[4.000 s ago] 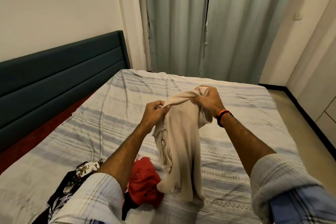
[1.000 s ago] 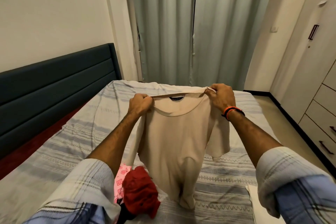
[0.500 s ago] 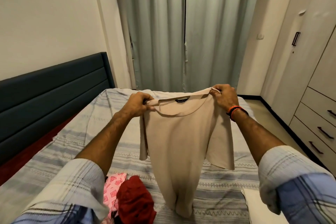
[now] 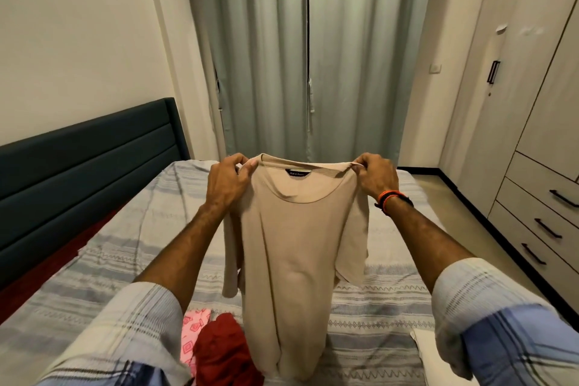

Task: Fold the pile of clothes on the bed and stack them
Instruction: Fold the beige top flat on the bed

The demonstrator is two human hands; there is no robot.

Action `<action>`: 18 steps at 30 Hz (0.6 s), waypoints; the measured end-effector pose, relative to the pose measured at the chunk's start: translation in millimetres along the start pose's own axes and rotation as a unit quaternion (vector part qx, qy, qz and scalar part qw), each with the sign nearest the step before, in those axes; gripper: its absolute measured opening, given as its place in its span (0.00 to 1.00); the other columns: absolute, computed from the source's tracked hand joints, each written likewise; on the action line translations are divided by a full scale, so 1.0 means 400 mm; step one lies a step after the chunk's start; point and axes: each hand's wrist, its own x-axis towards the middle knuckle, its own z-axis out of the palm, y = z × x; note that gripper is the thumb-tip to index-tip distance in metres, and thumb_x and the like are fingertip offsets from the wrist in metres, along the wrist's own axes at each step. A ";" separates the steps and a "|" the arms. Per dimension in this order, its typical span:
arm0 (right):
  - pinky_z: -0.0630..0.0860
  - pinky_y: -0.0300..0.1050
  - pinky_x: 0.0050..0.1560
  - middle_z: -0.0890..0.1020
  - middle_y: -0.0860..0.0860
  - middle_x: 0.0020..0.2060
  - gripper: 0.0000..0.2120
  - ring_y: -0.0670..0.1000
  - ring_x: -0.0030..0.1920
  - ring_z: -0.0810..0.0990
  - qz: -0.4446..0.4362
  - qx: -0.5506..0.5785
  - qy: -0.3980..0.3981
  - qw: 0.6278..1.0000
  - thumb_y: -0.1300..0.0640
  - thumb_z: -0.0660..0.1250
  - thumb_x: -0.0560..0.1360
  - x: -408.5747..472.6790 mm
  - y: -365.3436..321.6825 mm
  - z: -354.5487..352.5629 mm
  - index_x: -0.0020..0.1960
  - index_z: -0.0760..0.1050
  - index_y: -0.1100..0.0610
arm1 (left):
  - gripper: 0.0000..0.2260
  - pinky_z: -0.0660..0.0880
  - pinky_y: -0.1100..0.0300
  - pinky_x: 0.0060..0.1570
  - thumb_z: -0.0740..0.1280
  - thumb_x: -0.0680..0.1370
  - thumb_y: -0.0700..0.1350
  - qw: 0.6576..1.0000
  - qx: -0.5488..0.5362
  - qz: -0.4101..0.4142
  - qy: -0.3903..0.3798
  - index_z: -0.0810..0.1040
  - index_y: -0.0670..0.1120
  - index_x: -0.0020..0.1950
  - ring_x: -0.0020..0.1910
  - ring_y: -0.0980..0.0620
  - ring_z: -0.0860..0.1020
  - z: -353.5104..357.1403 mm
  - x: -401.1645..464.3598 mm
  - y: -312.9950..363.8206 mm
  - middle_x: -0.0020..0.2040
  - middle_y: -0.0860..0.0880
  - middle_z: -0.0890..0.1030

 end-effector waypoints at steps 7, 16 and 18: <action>0.72 0.44 0.48 0.84 0.55 0.47 0.08 0.56 0.48 0.79 -0.008 0.120 0.005 0.993 0.54 0.65 0.80 0.008 -0.020 0.002 0.50 0.80 0.57 | 0.16 0.78 0.52 0.46 0.67 0.78 0.58 1.000 -0.011 0.003 0.016 0.84 0.47 0.47 0.42 0.50 0.77 -0.026 0.023 0.003 0.41 0.52 0.78; 0.69 0.45 0.38 0.74 0.49 0.29 0.38 0.47 0.33 0.71 -0.045 0.139 -0.228 0.963 0.28 0.75 0.58 0.003 0.015 -0.002 0.37 0.78 0.66 | 0.14 0.75 0.57 0.45 0.68 0.78 0.56 0.998 -0.043 -0.037 0.003 0.84 0.46 0.46 0.43 0.50 0.79 -0.043 0.027 -0.031 0.42 0.49 0.82; 0.67 0.44 0.36 0.71 0.47 0.26 0.31 0.46 0.29 0.68 -0.036 0.137 -0.218 0.966 0.33 0.74 0.64 0.001 0.012 -0.004 0.29 0.73 0.62 | 0.14 0.73 0.58 0.46 0.69 0.77 0.57 0.998 -0.046 -0.046 -0.006 0.85 0.47 0.46 0.44 0.51 0.78 -0.043 0.031 -0.040 0.43 0.51 0.82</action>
